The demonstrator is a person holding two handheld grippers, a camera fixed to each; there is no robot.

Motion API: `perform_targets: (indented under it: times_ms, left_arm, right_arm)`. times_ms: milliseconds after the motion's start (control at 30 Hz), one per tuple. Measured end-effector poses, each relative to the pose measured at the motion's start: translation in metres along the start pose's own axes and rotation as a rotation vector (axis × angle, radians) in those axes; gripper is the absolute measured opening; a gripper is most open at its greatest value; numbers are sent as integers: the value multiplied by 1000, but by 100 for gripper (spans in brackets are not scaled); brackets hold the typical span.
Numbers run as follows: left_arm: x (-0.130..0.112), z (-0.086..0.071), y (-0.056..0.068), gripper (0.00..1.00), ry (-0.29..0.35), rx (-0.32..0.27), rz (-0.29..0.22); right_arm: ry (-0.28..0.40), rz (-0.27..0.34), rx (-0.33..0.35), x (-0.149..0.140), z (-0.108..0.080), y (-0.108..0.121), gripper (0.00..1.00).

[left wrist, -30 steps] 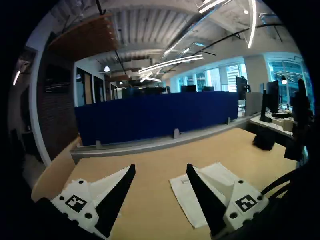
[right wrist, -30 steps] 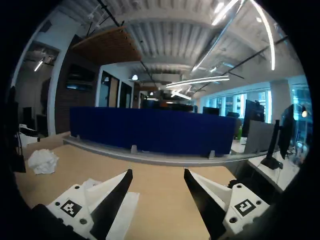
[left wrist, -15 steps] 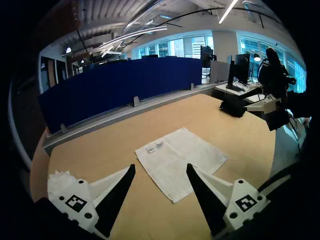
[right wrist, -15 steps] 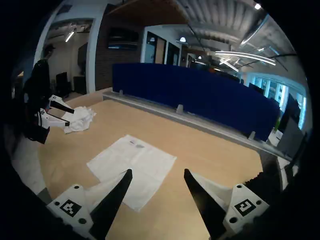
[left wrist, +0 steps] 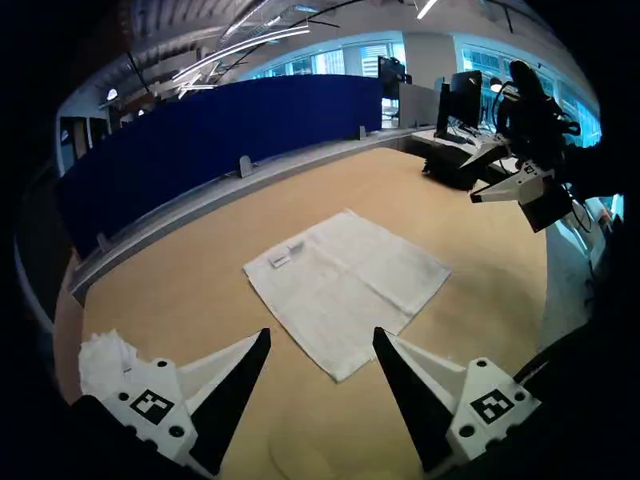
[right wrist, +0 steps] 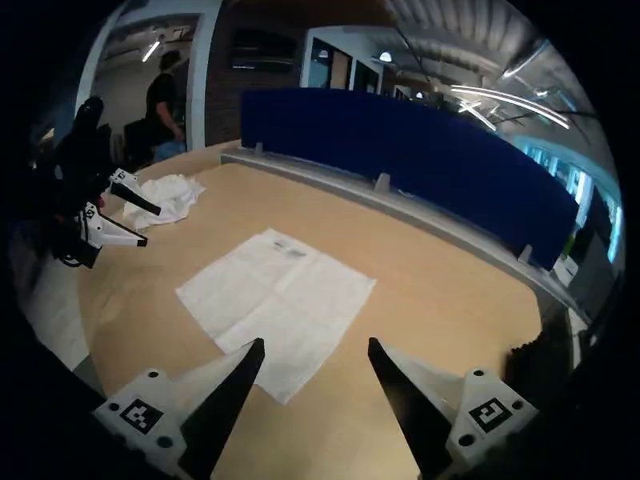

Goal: Fold towel

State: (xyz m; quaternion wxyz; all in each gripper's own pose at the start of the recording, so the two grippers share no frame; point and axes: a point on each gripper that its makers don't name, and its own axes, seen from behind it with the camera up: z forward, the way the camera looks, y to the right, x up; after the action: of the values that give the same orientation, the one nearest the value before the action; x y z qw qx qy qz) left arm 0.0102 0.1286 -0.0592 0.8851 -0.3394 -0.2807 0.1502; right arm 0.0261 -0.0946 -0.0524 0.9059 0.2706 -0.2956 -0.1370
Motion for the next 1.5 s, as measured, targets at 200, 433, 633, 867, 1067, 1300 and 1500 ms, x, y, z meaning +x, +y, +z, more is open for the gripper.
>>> perform_targets:
  times_ms: [200, 433, 633, 867, 1067, 1300, 1500]
  left_arm:
    - [-35, 22, 10, 95, -64, -41, -1]
    - [-69, 46, 18, 95, -129, -74, -14]
    - [-87, 63, 25, 95, -170, -99, -18]
    - [-96, 77, 25, 94, -186, -110, -32]
    - [-100, 79, 26, 94, -199, -118, -25]
    - [-107, 79, 29, 87, -217, -129, -20]
    - [-109, 81, 24, 72, -223, -105, -5]
  right_arm:
    - [-51, -7, 29, -33, 20, -12, 100]
    - [-113, 4, 58, -67, 39, -25, 100]
    - [-161, 5, 85, -93, 52, -36, 100]
    - [-190, 20, 94, -110, 63, -39, 100]
    - [-210, 41, 98, -120, 68, -39, 98]
    - [-236, 47, 112, -131, 71, -45, 85]
    - [-240, 42, 116, -136, 75, -51, 68]
